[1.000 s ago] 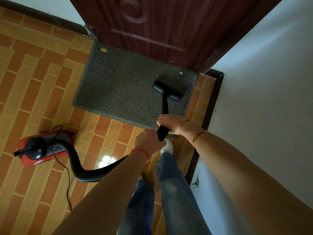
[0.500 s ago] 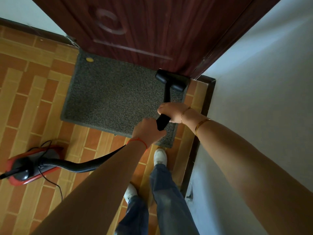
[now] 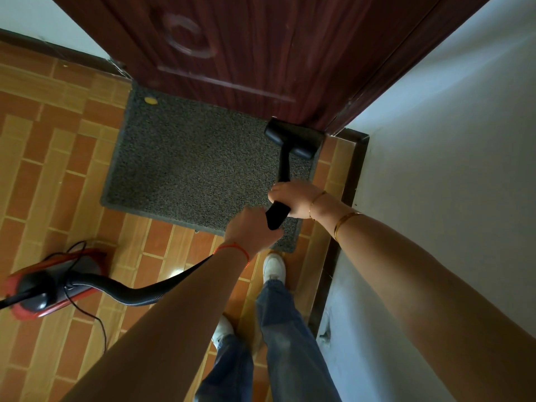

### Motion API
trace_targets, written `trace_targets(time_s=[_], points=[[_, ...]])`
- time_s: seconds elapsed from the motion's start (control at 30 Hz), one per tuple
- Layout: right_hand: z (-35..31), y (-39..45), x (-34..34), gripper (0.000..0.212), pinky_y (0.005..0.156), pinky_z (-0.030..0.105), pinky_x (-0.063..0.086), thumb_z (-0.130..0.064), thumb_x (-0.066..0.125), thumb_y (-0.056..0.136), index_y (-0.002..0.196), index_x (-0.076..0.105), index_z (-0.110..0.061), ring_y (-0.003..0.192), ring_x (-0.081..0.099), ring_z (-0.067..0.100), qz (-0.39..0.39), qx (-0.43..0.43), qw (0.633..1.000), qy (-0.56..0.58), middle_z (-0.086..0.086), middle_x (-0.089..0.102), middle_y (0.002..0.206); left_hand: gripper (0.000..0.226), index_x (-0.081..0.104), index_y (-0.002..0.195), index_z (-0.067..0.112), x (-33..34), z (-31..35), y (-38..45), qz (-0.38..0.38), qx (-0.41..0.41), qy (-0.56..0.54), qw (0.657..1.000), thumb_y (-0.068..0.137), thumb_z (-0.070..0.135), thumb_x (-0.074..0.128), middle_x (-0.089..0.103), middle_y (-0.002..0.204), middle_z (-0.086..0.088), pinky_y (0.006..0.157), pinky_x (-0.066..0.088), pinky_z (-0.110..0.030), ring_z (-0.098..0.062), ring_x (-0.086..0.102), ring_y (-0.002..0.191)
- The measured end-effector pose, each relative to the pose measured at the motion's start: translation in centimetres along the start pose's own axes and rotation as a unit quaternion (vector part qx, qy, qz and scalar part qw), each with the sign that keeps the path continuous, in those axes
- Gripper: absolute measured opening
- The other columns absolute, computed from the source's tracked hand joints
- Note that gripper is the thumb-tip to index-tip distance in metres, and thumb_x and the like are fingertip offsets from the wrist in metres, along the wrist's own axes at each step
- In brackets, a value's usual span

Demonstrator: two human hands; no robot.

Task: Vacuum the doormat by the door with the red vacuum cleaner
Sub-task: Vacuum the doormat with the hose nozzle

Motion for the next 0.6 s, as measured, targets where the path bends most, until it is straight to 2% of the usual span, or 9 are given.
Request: trace_targets(time_s=[0.13,0.23,0.3,0.4,0.6], points=[[-2.3,-0.4,0.8,0.014,0.085,0.027,0.044,-0.013,0.059,0.089,0.091,0.047,-0.020,0.103,0.057,0.016,0.004,-0.004,1.000,0.009,-0.001,0.056,0.109,0.029,0.047,0.065,0.018,0.5,-1.6,-1.7,-0.005,-0.003,0.000,1.000,0.081,0.037,0.062,0.051,0.061,0.005,0.042,0.033,-0.022,-0.009,0.048,0.052],[-4.5,-0.8,2.0,0.016,0.081,0.023,0.042,-0.013,0.059,0.090,0.087,0.045,-0.020,0.094,0.054,0.012,0.001,-0.008,1.000,0.020,-0.001,0.056,0.106,0.027,0.047,0.063,0.017,1.3,-3.1,-3.5,-0.013,-0.003,-0.012,1.000,0.078,0.034,0.063,0.051,0.060,0.004,0.042,0.033,-0.021,-0.009,0.047,0.050],[-6.1,-1.1,2.9,0.013,0.083,0.026,0.046,-0.015,0.059,0.090,0.086,0.047,-0.019,0.086,0.050,0.010,-0.001,-0.005,0.999,0.033,-0.003,0.056,0.101,0.026,0.047,0.063,0.018,2.1,-4.2,-4.8,-0.020,-0.005,-0.019,1.000,0.077,0.033,0.063,0.051,0.059,0.004,0.041,0.031,-0.021,-0.008,0.047,0.048],[-8.8,-1.5,4.7,0.012,0.085,0.032,0.049,-0.016,0.059,0.089,0.084,0.048,-0.020,0.086,0.054,0.012,-0.013,-0.001,0.999,0.045,-0.003,0.055,0.097,0.026,0.048,0.064,0.017,3.4,-6.2,-6.9,-0.031,-0.013,-0.020,0.999,0.076,0.034,0.064,0.051,0.058,0.003,0.040,0.031,-0.020,-0.010,0.048,0.047],[-14.8,-2.2,8.4,0.011,0.077,0.030,0.046,-0.015,0.057,0.088,0.082,0.048,-0.019,0.082,0.054,0.013,-0.010,0.006,0.998,0.057,-0.004,0.053,0.091,0.024,0.052,0.065,0.014,6.3,-10.5,-11.6,-0.057,-0.008,-0.010,0.998,0.073,0.034,0.061,0.057,0.061,-0.001,0.044,0.039,-0.023,-0.015,0.056,0.051]])
Point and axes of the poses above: each hand's wrist, its own y-axis towards the middle knuckle, its own x-axis out of the palm, z = x × y, the point moved 10 cm from there along y, towards the middle knuckle
